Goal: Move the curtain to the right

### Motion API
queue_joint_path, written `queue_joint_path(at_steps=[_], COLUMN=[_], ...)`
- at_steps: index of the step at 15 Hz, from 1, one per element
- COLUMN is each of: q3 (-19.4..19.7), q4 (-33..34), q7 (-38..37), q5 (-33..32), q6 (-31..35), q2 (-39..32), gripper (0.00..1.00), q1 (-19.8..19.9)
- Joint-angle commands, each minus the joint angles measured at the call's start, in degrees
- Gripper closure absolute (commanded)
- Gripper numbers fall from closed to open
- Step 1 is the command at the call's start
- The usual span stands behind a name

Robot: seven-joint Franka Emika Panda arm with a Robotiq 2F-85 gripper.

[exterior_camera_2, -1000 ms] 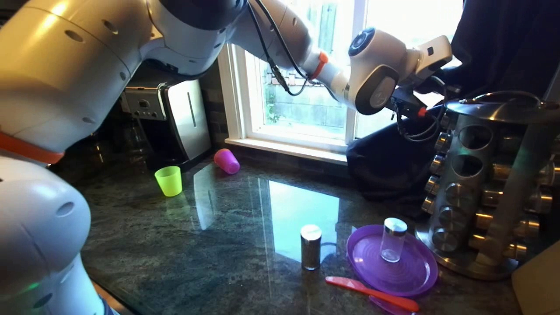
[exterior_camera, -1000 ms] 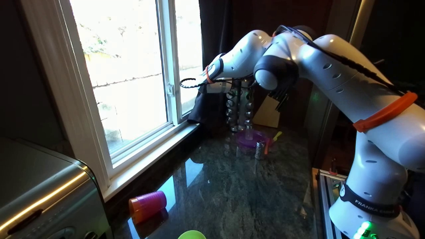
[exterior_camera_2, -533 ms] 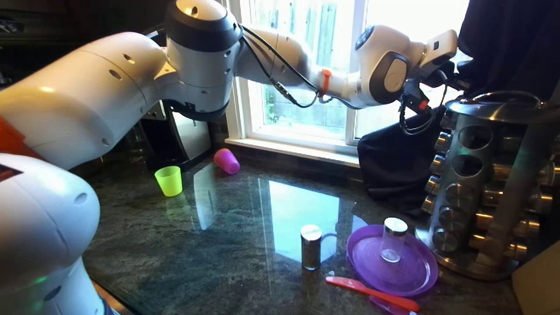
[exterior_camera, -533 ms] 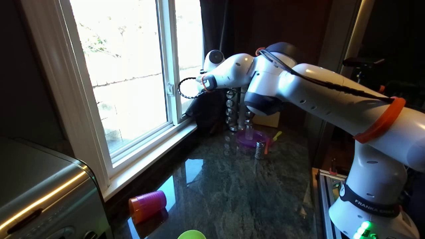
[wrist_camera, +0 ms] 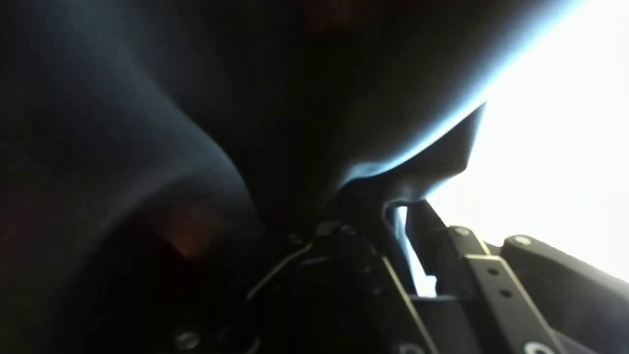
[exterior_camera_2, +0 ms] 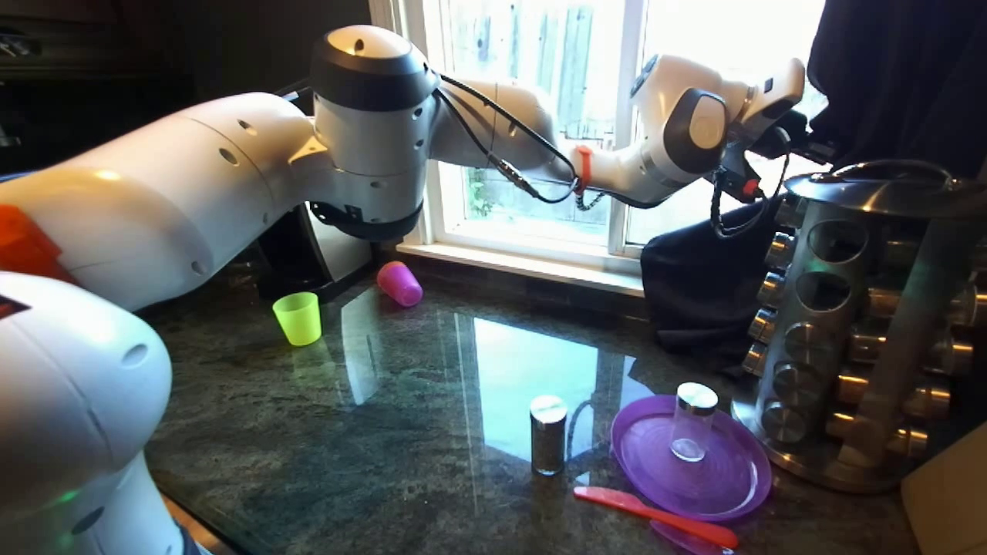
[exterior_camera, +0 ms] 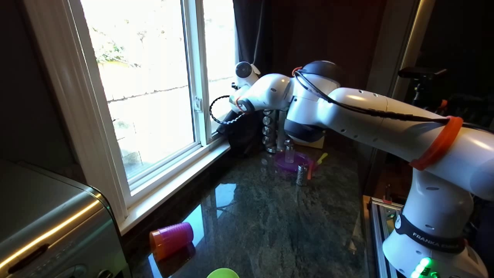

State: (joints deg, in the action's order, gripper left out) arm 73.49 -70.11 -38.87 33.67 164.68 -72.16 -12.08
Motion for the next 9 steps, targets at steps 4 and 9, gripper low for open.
queue_joint_path(at_steps=[4, 9], q3=[-11.7, -17.3], q4=[-9.0, -18.3], q7=[26.0, 43.7], q5=[-0.5, -0.6], q6=[0.6, -1.2], q2=[13.9, 26.5], gripper=[0.19, 0.00], q1=[-3.9, -7.5])
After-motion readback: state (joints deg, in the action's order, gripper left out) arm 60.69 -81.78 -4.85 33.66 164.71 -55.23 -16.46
